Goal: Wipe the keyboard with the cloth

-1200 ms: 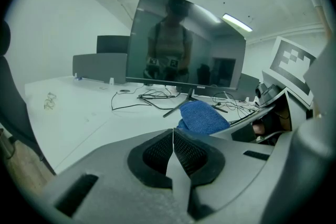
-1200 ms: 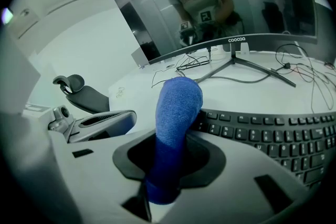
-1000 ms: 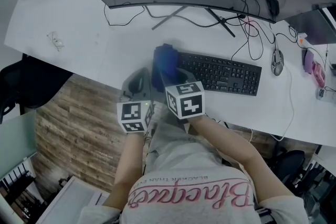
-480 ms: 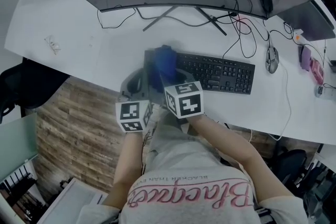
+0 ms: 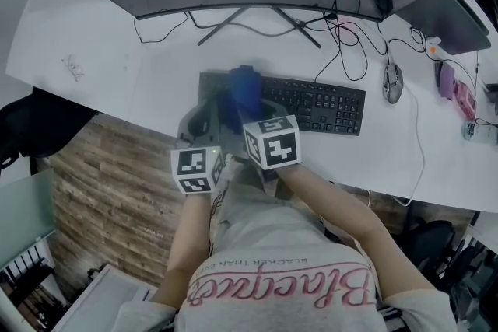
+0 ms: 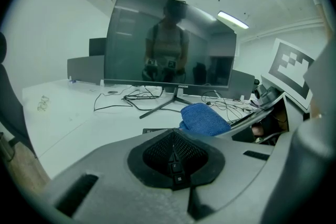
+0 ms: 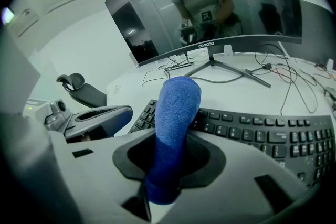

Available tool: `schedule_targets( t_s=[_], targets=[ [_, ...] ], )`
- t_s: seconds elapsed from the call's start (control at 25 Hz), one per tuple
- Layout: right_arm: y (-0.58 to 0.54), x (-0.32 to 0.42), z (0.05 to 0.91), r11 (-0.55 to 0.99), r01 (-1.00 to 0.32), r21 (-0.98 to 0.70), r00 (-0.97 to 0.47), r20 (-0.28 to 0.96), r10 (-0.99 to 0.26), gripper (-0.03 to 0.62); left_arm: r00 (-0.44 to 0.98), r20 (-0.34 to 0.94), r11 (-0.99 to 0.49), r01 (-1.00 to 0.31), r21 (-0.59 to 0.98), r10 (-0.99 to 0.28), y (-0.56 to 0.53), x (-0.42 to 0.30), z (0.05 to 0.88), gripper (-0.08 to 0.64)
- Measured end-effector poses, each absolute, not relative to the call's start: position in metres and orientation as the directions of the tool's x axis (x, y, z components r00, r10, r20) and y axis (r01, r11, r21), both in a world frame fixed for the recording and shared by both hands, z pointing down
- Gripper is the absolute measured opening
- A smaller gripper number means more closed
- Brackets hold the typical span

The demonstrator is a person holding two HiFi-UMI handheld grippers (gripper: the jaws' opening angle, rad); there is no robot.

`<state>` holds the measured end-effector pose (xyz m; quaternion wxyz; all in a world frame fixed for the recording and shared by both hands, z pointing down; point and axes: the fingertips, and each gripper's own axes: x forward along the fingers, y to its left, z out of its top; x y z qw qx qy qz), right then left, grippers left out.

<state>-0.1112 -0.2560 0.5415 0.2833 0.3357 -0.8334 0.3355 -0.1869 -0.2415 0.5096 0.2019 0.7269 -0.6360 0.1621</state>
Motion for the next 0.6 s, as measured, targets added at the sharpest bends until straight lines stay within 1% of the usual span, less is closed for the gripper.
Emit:
schedule_targets(
  t_s=[0.6],
  targets=[
    [-0.26, -0.065, 0.542, 0.534, -0.766, -0.358, -0.597, 0.704, -0.385, 0.102, 0.172, 0.477, -0.152, -0.985, 0.08, -0.862, -0.252, -0.141, 0.505, 0.006]
  ],
)
